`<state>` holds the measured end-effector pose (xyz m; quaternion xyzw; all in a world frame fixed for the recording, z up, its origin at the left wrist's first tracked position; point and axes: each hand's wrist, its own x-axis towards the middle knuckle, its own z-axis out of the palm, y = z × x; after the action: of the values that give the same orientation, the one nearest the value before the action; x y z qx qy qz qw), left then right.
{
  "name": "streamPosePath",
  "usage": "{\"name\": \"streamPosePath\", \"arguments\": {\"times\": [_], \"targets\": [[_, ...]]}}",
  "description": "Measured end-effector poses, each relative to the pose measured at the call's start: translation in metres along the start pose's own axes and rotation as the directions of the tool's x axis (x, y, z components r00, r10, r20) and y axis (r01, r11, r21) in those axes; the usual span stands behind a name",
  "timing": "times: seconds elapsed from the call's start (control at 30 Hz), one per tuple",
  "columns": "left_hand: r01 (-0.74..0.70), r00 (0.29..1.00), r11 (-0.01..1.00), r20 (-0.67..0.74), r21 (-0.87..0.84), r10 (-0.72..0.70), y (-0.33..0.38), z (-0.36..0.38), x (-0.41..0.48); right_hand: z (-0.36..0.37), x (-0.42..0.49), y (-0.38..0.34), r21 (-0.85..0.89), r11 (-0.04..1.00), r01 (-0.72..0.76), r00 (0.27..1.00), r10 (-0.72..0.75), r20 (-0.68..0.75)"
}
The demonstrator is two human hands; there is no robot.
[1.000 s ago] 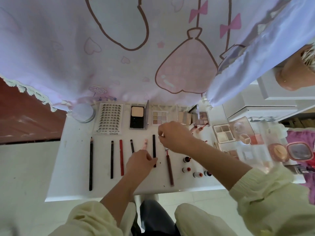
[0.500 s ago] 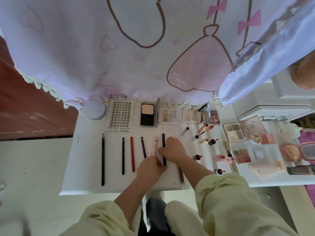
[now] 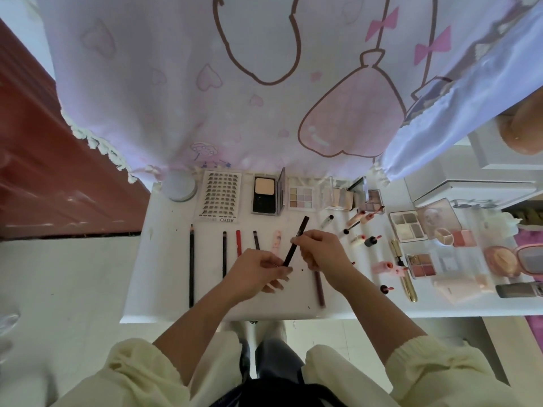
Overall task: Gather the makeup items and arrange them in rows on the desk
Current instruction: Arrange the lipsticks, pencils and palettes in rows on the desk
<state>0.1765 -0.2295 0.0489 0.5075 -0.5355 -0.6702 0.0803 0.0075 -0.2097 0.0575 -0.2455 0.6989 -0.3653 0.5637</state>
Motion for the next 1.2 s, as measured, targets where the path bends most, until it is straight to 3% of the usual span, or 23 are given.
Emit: {"name": "streamPosePath", "arguments": {"times": [0.13,0.3,0.43,0.53,0.67,0.8,1.07,1.2], "targets": [[-0.026,1.000,0.999,0.000,-0.036,0.026,0.008,-0.012,-0.010,-0.006,-0.002,-0.012,0.212,0.976,0.046,0.999,-0.046,-0.005],[-0.051,0.999,0.997,-0.004,-0.063,0.050,0.014,-0.021,-0.016,-0.011,-0.005,-0.013,0.328,0.942,0.070,0.995,-0.089,0.042],[-0.063,0.997,0.993,0.031,-0.100,0.066,0.018,-0.023,-0.015,-0.012,-0.005,-0.012,0.297,0.950,0.095,0.986,-0.131,0.103],[-0.096,0.995,0.985,-0.023,-0.143,0.093,0.026,-0.017,-0.011,-0.006,-0.007,-0.012,0.207,0.968,0.144,0.977,-0.172,0.123],[-0.183,0.976,0.981,-0.104,0.061,0.189,0.031,-0.010,-0.007,-0.003,-0.008,-0.015,0.150,0.963,0.222,0.970,-0.234,0.068],[-0.207,0.976,0.978,-0.062,0.013,0.208,0.035,-0.009,-0.008,-0.007,-0.009,-0.021,0.179,0.952,0.250,0.958,-0.270,0.097],[-0.091,0.995,0.991,-0.037,-0.102,0.088,0.039,-0.009,-0.011,-0.007,-0.010,-0.022,0.190,0.941,0.280,0.943,-0.306,0.130],[-0.033,0.998,0.990,0.039,-0.140,0.039,0.044,-0.012,-0.014,-0.013,-0.010,-0.027,0.179,0.940,0.289,0.943,-0.312,0.116]]}}
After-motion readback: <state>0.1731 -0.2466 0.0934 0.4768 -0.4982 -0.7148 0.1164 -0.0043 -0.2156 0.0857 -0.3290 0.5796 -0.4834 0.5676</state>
